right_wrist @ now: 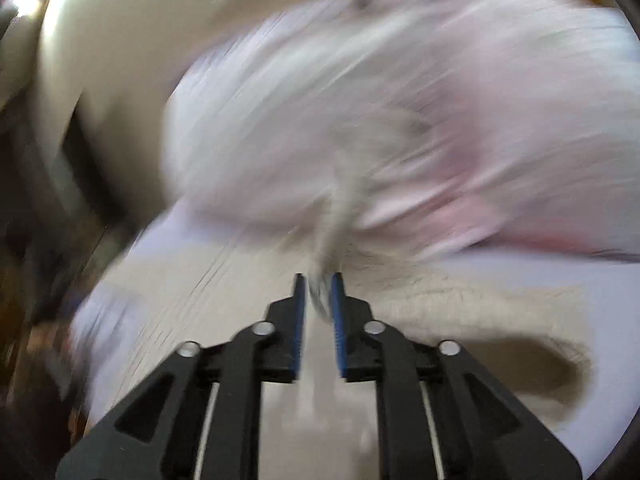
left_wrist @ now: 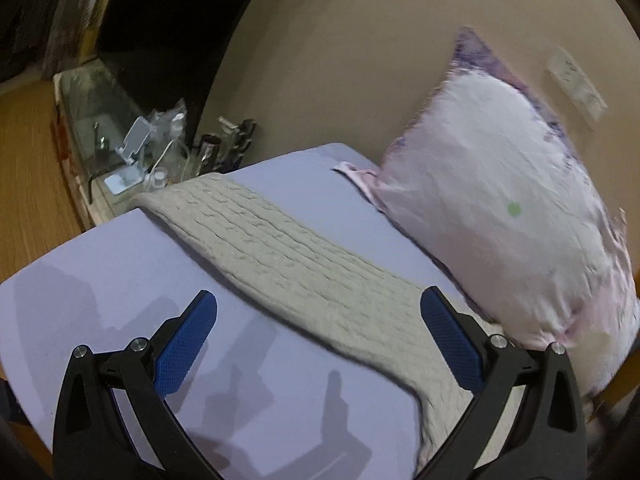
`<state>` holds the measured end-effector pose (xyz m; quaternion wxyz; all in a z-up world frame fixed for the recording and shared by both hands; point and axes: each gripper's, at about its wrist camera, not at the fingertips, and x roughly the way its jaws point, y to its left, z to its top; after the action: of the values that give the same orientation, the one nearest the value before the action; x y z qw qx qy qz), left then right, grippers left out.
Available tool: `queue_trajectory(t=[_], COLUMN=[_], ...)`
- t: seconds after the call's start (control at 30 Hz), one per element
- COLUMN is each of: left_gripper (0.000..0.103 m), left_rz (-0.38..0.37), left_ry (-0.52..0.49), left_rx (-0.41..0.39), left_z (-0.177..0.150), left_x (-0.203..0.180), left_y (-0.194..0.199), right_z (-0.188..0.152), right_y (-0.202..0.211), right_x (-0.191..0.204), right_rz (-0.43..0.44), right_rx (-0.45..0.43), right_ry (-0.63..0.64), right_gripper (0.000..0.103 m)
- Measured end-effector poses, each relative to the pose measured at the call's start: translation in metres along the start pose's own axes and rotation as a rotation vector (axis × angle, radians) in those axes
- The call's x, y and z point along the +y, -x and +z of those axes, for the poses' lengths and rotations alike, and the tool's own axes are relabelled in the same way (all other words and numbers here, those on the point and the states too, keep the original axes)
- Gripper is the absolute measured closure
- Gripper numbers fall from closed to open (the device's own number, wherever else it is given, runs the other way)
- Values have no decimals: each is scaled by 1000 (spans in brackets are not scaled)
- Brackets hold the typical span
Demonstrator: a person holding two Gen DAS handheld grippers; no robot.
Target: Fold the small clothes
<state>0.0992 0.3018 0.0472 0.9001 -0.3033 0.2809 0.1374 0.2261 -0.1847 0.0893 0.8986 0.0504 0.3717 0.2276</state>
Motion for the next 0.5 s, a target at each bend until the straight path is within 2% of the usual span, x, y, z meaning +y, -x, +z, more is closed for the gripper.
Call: queue_trajectory(t=[0.03,0.07,0.13,0.2,0.27,0.43,0.47,0.5], left_gripper=[4,9,14,17,22,26,30,41], left_rz=[6,-1,-19,-13,8,-35,-32,-22], left_ry=[28,60,138,188,261,374,386,391], left_rx=[13,25,48,60,79,50,50,50], left_z=[3,5,10,14,18,33,37,41], left_x=[4,9,23,34,51,75,78,80], left_y=[-7,-12,-21,-28,-38,-46,-49,-52], right_z=[-8,-14,-23,-23,-23,-37,-40,-41], right_y=[-25,-35,-26,-11,10,47,51,54], right_x=[22,33,39,30,6,-38,-40,-44], right_rz=[47,65,70,39,13,-31,-33,-34], right_rx=[94,129,104,53,13,-30,-34,-39], right_ry=[37,54,55,32,-18,-122,-130,-140], right_gripper=[67,63,40,30,29,26,26,26])
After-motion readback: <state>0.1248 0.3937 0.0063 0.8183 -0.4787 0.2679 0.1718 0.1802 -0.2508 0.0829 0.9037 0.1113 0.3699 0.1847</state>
